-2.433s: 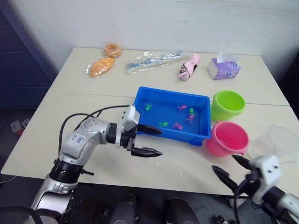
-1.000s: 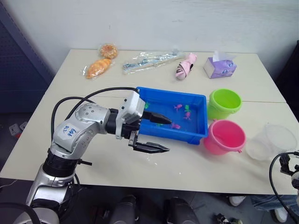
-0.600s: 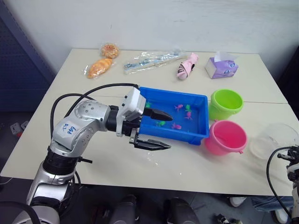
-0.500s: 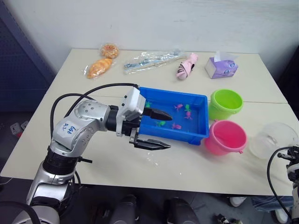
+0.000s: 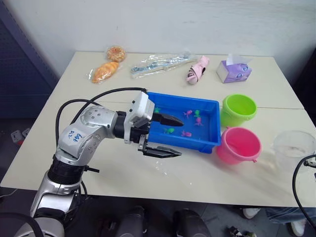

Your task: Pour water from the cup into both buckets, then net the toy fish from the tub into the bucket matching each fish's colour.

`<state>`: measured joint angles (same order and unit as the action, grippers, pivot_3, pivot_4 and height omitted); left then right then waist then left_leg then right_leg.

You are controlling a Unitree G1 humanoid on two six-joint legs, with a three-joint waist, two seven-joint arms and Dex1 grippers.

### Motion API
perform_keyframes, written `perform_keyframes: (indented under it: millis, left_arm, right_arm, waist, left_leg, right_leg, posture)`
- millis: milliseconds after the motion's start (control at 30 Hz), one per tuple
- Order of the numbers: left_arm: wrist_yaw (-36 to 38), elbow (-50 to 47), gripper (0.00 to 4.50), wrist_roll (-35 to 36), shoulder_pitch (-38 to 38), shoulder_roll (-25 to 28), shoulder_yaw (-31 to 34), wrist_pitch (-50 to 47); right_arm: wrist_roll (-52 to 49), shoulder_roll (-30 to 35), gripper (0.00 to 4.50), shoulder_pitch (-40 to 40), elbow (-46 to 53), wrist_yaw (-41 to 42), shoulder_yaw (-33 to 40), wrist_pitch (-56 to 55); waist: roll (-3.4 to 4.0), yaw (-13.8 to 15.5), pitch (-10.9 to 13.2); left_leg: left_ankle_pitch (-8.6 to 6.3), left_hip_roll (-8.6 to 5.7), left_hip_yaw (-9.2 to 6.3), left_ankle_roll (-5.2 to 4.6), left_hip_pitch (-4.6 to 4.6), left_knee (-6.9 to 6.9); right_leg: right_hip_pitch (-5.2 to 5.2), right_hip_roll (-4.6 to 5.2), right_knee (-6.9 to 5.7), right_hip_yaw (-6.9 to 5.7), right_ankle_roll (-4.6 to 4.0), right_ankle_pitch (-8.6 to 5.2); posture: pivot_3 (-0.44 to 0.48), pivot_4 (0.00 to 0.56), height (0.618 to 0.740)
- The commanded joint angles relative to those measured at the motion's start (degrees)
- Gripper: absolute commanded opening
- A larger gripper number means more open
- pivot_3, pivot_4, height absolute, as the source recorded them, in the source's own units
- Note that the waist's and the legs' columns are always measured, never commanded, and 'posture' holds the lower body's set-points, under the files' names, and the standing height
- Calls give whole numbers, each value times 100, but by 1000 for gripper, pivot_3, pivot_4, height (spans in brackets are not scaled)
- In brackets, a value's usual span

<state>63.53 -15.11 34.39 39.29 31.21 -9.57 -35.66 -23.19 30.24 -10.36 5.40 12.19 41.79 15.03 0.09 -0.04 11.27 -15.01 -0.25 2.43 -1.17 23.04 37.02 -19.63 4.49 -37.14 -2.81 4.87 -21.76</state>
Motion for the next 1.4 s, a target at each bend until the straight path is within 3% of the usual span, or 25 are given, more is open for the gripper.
perform_keyframes:
  millis: [33, 267, 500, 1067, 1400]
  left_arm:
    - [42, -7, 4500, -36, 86, -27, 31, 119]
    - [90, 118, 4500, -146, -30, -19, -21, 226]
    - [94, 296, 4500, -350, -88, -49, -122, 373]
    - [79, 276, 4500, -447, -179, -68, -103, 431]
    - [72, 314, 4500, -467, -177, -45, -68, 449]
  right_arm:
    - [-200, -35, 91, -12, 489, -62, 368, -117]
    - [2, 83, 91, -71, 1147, -90, 359, -54]
    - [1205, 669, 91, 1, 1821, -89, -309, -238]
    - [3792, 1375, 91, -98, 1754, -67, -1074, -1646]
    - [3587, 1049, 91, 15, 1562, 44, -1004, -1607]
  waist:
    - [0, -3, 0]
    - [2, -2, 0]
    - [3, -1, 0]
    - [3, 10, 1]
    - [3, 6, 1]
  left_leg:
    - [0, 0, 0, 0, 0, 0]
    - [1, 1, 0, 1, -1, -1]
    - [1, 0, 0, 2, 0, -2]
    - [3, -1, 0, 5, 4, 1]
    - [6, -1, 0, 7, 3, 2]
  right_leg:
    - [0, 0, 0, 0, 0, 0]
    - [-1, -1, -2, 0, 0, 0]
    - [-3, -1, -2, 0, 0, 0]
    - [-5, -3, 0, -1, 0, 0]
    - [-4, -3, -2, -1, 0, 0]
  posture:
    - [0, 150, 739]
    - [0, 150, 739]
    - [0, 150, 739]
    - [0, 150, 739]
    - [0, 150, 739]
